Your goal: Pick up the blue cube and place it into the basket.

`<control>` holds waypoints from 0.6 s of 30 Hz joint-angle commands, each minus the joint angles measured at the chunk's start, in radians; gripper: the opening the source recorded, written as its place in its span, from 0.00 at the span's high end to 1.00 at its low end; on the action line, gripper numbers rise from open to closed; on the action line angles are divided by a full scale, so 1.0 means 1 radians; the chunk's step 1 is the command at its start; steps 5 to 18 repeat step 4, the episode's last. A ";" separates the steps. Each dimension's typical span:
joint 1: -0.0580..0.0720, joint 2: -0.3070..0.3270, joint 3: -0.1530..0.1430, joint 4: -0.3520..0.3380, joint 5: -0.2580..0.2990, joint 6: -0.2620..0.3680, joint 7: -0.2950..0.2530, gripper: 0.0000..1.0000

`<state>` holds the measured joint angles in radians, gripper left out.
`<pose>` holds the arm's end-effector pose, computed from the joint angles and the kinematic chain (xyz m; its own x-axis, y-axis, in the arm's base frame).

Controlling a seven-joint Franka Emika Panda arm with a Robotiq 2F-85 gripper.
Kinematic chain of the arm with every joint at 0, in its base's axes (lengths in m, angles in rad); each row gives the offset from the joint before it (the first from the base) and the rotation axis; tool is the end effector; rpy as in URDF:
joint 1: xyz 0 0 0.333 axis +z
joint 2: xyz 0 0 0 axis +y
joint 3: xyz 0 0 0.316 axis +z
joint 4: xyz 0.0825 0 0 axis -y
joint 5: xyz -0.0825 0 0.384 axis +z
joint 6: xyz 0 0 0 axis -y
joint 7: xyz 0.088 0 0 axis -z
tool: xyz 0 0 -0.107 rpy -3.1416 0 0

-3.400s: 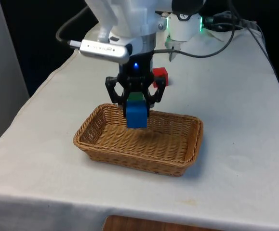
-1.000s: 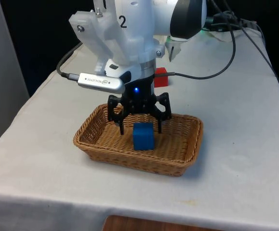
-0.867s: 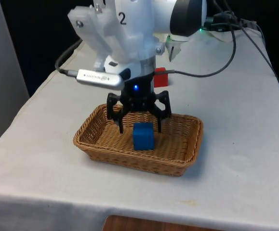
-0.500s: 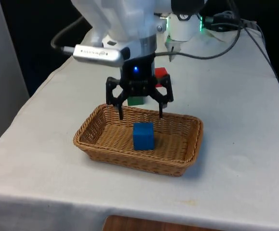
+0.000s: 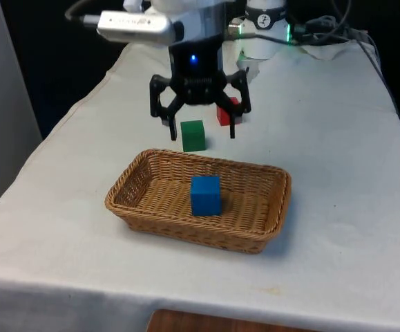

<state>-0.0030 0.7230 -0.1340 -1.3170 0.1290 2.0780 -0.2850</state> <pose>0.7395 -0.0720 0.3149 0.9913 0.1222 0.0500 0.1230 -0.9923 -0.0134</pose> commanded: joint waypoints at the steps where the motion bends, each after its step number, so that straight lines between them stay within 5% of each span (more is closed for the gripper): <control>1: 0.006 -0.015 -0.005 -0.011 -0.006 -0.001 0.010 0.00; 18: 0.002 -0.020 -0.001 -0.011 -0.001 -0.004 0.005 0.00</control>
